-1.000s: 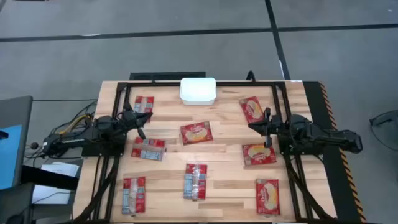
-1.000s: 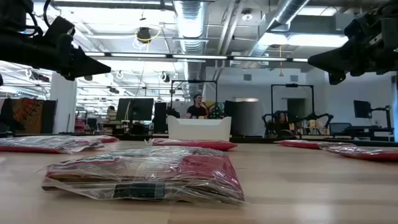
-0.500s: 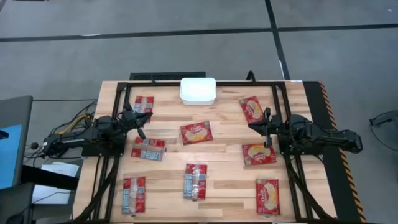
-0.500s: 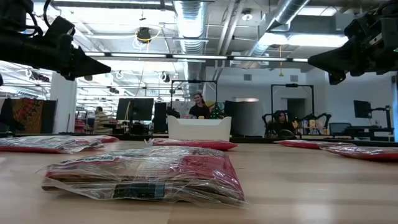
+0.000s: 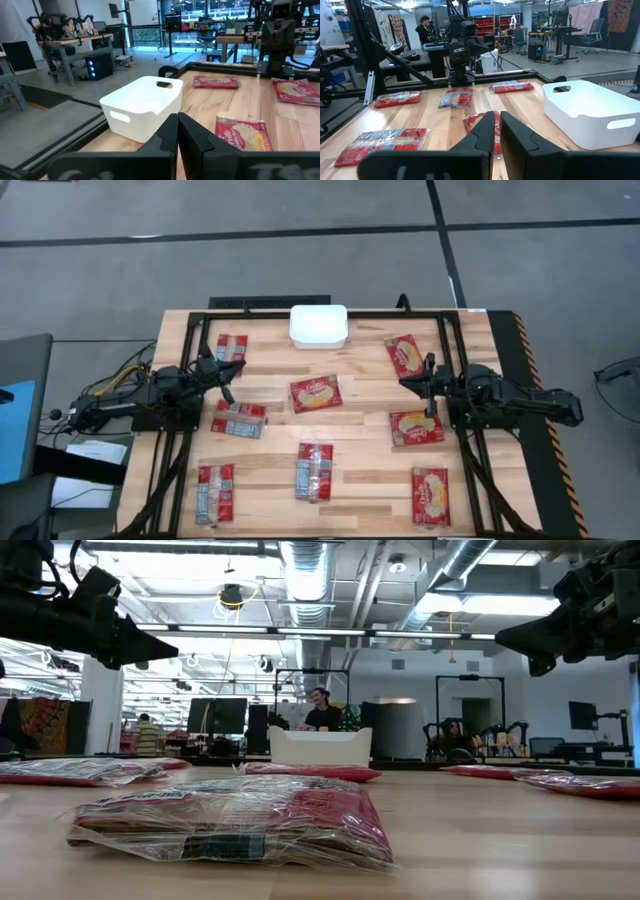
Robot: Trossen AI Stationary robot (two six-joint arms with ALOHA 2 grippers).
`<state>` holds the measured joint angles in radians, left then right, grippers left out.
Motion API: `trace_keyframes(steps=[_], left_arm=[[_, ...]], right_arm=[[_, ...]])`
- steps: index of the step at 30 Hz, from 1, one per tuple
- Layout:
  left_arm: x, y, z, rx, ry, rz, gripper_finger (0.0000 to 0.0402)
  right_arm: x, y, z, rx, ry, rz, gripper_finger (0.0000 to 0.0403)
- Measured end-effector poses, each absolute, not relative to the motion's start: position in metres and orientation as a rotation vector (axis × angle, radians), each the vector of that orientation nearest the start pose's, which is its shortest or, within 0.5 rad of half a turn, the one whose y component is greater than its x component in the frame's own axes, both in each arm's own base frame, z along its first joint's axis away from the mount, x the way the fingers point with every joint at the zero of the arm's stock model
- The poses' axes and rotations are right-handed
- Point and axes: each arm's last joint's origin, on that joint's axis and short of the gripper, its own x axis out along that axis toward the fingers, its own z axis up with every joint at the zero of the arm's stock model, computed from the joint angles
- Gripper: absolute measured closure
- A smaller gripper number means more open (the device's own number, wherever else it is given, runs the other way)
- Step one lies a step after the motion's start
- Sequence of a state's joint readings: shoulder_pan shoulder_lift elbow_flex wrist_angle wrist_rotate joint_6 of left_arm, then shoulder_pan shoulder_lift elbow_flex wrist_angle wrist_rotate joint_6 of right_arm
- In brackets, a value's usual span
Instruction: Sort popcorn bags into baskets
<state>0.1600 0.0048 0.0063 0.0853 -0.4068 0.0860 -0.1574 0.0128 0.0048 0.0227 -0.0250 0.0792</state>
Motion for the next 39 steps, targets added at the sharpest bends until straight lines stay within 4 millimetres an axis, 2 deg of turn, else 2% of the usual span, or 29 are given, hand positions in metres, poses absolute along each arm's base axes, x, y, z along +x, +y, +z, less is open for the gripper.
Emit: trace_keyframes(steps=[13,20,22,25,27,30,33,35,39], left_arm=[[0.092,0.026,0.173,0.072,-0.064,0.569,0.0401],[0.092,0.026,0.173,-0.052,-0.100,0.565,0.0401],[0.091,0.028,0.175,-0.012,-0.100,0.624,0.0401],[0.087,0.033,0.175,-0.001,-0.098,0.823,0.0401],[0.083,0.036,0.174,-0.056,-0.113,0.976,0.0401],[0.080,0.039,0.173,-0.159,-0.168,1.117,0.0401],[0.078,0.039,0.176,-0.202,-0.206,1.151,0.0401],[0.077,0.039,0.179,-0.155,-0.180,1.153,0.0401],[0.079,0.039,0.176,-0.021,-0.062,1.106,0.0389]], right_arm=[[0.097,-0.015,0.168,0.075,-0.037,-0.128,0.0348],[0.097,-0.015,0.169,0.077,-0.042,-0.126,0.0348],[0.097,-0.015,0.169,0.076,-0.047,-0.130,0.0348],[0.097,-0.017,0.169,0.076,-0.047,-0.181,0.0348],[0.096,-0.019,0.168,0.084,-0.043,-0.234,0.0348],[0.095,-0.023,0.170,0.197,-0.084,-0.334,0.0348],[0.095,-0.024,0.171,0.253,-0.104,-0.353,0.0348],[0.094,-0.025,0.171,0.254,-0.114,-0.365,0.0348],[0.094,-0.028,0.171,0.123,-0.090,-0.398,0.0348]])
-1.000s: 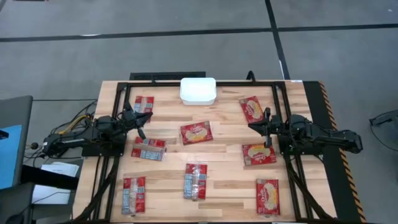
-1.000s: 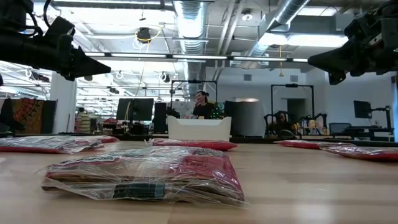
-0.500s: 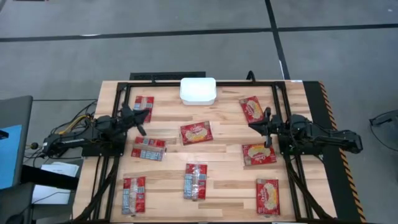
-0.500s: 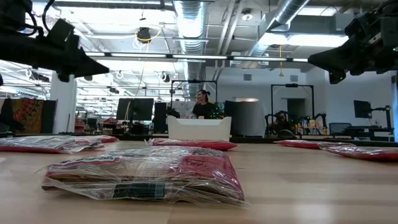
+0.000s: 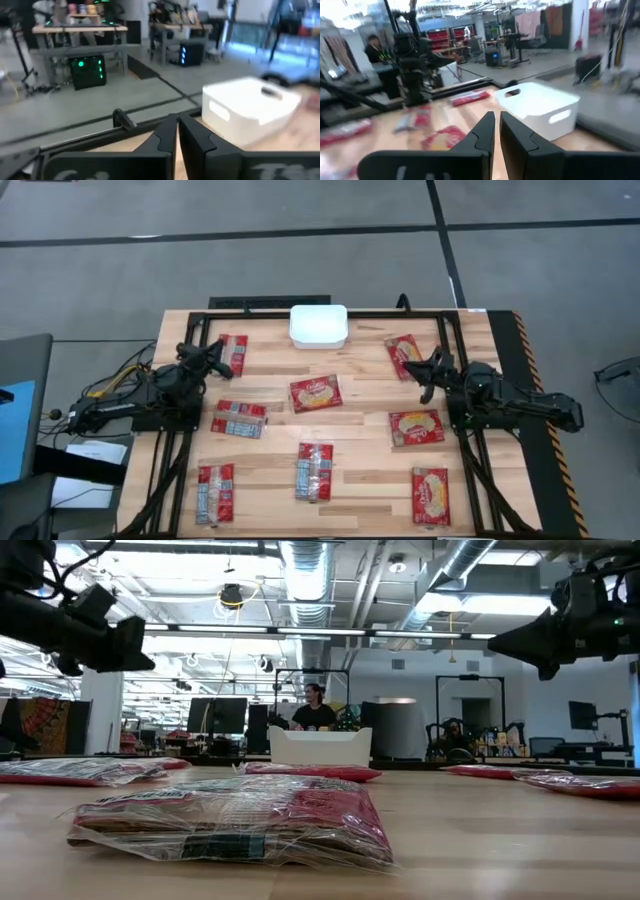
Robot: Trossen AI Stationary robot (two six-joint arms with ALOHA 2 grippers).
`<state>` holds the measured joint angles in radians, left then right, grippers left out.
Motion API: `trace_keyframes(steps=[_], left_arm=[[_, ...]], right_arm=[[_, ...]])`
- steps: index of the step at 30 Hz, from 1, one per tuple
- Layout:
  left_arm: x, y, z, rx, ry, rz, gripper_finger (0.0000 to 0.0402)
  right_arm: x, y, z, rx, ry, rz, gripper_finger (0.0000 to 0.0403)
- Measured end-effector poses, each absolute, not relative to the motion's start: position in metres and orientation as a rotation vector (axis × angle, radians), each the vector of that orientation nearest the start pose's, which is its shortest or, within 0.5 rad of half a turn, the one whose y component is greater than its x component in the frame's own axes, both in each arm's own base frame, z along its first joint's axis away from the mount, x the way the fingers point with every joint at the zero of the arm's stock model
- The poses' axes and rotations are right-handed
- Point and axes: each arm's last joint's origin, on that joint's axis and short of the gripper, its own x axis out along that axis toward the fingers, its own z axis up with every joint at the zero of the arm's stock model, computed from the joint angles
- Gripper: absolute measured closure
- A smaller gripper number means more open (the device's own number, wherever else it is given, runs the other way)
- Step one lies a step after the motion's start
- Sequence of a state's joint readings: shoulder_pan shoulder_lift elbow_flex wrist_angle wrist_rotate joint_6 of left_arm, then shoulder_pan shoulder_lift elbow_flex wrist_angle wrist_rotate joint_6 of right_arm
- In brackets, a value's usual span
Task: Sort popcorn bags into baskets
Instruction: Put the red popcorn bag into the white bin
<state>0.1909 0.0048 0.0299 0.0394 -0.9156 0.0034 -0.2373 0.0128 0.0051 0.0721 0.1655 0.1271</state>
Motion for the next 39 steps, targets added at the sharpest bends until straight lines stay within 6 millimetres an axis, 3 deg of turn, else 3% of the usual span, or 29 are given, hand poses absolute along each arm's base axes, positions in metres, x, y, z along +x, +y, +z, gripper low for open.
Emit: trace_keyframes(steps=[5,8,14,21,27,32,39], left_arm=[[0.080,0.039,0.173,0.060,0.030,1.110,0.0349],[0.080,0.039,0.173,0.038,0.019,1.106,0.0320],[0.082,0.039,0.171,0.050,0.045,1.075,0.0252],[0.091,0.037,0.168,0.050,0.100,0.898,0.0181],[0.100,0.037,0.171,0.012,0.167,0.849,0.0166],[0.108,0.039,0.180,0.022,0.210,0.847,0.0168],[0.114,0.038,0.177,0.050,0.354,0.781,0.0168]], right_arm=[[0.089,-0.036,0.176,0.087,-0.146,-0.614,0.0348],[0.084,-0.042,0.180,0.249,-0.242,-0.785,0.0348],[0.085,-0.045,0.178,0.392,-0.208,-0.801,0.0348],[0.093,-0.051,0.174,0.305,-0.152,-0.854,0.0327],[0.102,-0.052,0.179,0.307,-0.178,-0.734,0.0251],[0.109,-0.056,0.172,0.411,-0.026,-0.826,0.0192],[0.120,-0.059,0.185,0.532,0.205,-0.890,0.0177]])
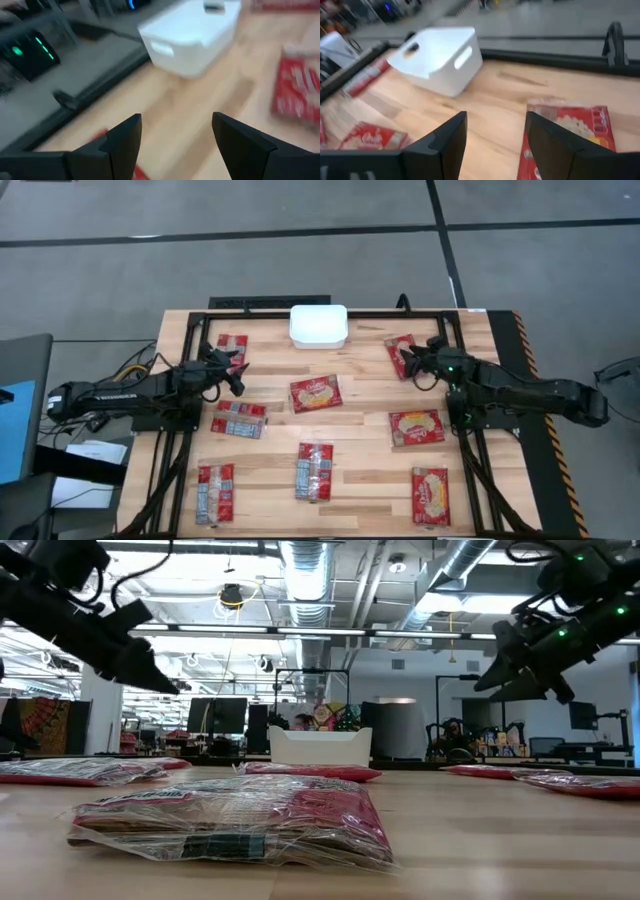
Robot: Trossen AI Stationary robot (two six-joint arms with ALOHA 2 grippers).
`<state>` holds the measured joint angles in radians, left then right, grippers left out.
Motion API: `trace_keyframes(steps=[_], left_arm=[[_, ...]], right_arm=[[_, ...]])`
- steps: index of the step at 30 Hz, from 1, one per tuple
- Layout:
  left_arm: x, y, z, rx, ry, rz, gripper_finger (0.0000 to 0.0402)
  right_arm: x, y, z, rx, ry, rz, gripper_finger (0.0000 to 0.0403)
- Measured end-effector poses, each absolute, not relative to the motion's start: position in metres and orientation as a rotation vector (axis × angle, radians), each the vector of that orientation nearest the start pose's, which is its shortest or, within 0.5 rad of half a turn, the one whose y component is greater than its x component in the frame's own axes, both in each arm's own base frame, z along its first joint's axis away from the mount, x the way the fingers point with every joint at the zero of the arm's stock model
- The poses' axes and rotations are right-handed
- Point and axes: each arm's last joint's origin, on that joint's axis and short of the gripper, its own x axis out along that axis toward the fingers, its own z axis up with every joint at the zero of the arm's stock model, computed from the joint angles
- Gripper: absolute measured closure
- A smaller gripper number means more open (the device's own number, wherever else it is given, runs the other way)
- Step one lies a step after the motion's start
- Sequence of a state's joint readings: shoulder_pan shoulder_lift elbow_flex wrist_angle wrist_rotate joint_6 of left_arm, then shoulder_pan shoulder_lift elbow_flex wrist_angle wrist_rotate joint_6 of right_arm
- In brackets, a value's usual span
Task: Sort popcorn bags into baskets
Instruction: Put the red popcorn bag into the white bin
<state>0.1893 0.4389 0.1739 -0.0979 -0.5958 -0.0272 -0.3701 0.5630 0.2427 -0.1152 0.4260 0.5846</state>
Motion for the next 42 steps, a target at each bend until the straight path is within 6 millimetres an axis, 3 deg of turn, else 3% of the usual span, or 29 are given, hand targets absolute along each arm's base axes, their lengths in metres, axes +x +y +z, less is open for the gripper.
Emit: trace_keyframes(steps=[4,9,18,25,29,35,39,42], left_arm=[[0.112,0.036,0.173,-0.064,0.554,0.713,0.0168],[0.121,0.037,0.168,-0.149,0.635,0.725,0.0168],[0.126,0.053,0.142,-0.197,0.883,0.981,0.0168],[0.129,0.069,0.127,-0.231,0.993,1.009,0.0173],[0.131,0.078,0.120,-0.266,1.040,0.970,0.0222],[0.131,0.090,0.112,-0.332,1.070,0.977,0.0376],[0.134,0.093,0.117,-0.353,1.055,0.957,0.0392],[0.146,0.093,0.137,-0.355,1.000,0.860,0.0399]], right_arm=[[0.128,-0.061,0.191,0.530,0.216,-0.903,0.0184],[0.140,-0.065,0.193,0.527,0.164,-0.906,0.0194],[0.158,-0.063,0.181,0.518,0.216,-0.875,0.0199],[0.164,-0.063,0.169,0.510,0.299,-0.882,0.0200],[0.169,-0.062,0.166,0.508,0.306,-0.873,0.0208],[0.175,-0.062,0.167,0.509,0.264,-0.848,0.0219],[0.178,-0.062,0.173,0.525,0.192,-0.809,0.0227],[0.182,-0.061,0.180,0.516,0.145,-0.705,0.0233]])
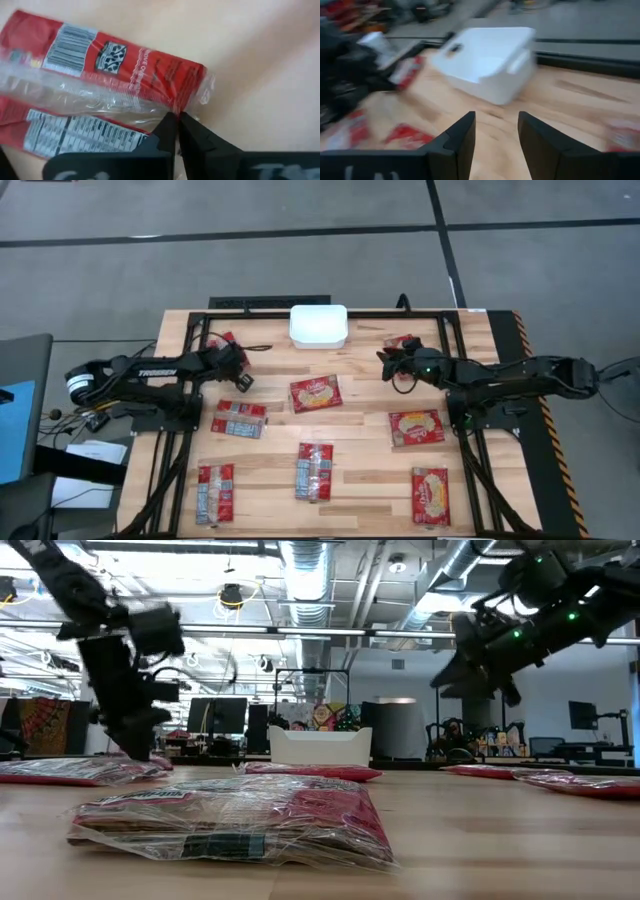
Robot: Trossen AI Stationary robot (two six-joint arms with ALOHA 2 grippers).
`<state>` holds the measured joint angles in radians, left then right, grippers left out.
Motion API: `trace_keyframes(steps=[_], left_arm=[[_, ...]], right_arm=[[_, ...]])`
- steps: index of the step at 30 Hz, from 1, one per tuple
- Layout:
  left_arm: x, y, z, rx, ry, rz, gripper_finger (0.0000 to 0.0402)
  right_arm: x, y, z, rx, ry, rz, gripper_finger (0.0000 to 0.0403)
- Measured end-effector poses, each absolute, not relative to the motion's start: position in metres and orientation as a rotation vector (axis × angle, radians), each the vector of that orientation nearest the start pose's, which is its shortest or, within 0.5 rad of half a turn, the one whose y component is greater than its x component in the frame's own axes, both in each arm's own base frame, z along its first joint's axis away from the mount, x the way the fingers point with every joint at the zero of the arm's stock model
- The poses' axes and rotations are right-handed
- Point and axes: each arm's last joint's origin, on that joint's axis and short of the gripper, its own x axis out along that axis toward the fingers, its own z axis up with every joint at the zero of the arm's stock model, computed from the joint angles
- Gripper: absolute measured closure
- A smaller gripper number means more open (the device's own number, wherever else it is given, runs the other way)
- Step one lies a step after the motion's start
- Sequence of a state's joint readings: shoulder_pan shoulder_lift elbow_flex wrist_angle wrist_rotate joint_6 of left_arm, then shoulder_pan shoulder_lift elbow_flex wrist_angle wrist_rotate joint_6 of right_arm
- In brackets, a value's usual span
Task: Sort popcorn bags into baskets
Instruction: Put the red popcorn bag into the white bin
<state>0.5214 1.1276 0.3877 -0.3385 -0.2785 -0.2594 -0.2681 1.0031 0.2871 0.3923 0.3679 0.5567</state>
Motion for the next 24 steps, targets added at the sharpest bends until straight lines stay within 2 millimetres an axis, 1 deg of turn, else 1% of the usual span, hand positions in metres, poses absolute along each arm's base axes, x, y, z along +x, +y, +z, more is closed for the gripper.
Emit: trace_keyframes(steps=[2,5,11,15,18,21,24], left_arm=[[0.154,0.092,0.154,-0.335,0.963,0.778,0.0401],[0.169,0.092,0.192,-0.269,0.823,0.697,0.0401],[0.174,0.084,0.250,-0.170,0.731,0.607,0.0401],[0.177,0.081,0.268,-0.120,0.698,0.573,0.0401],[0.179,0.080,0.278,-0.090,0.668,0.554,0.0401],[0.180,0.080,0.283,-0.077,0.655,0.542,0.0401],[0.181,0.080,0.286,-0.075,0.647,0.532,0.0401]], right_arm=[[0.185,-0.060,0.183,0.491,0.135,-0.637,0.0236],[0.191,-0.058,0.182,0.469,0.128,-0.590,0.0239],[0.205,-0.049,0.177,0.423,0.106,-0.521,0.0232],[0.217,-0.042,0.172,0.395,0.070,-0.468,0.0222],[0.233,-0.036,0.169,0.360,0.061,-0.428,0.0210],[0.256,-0.033,0.166,0.346,0.072,-0.420,0.0195],[0.284,-0.034,0.162,0.329,0.093,-0.425,0.0181]])
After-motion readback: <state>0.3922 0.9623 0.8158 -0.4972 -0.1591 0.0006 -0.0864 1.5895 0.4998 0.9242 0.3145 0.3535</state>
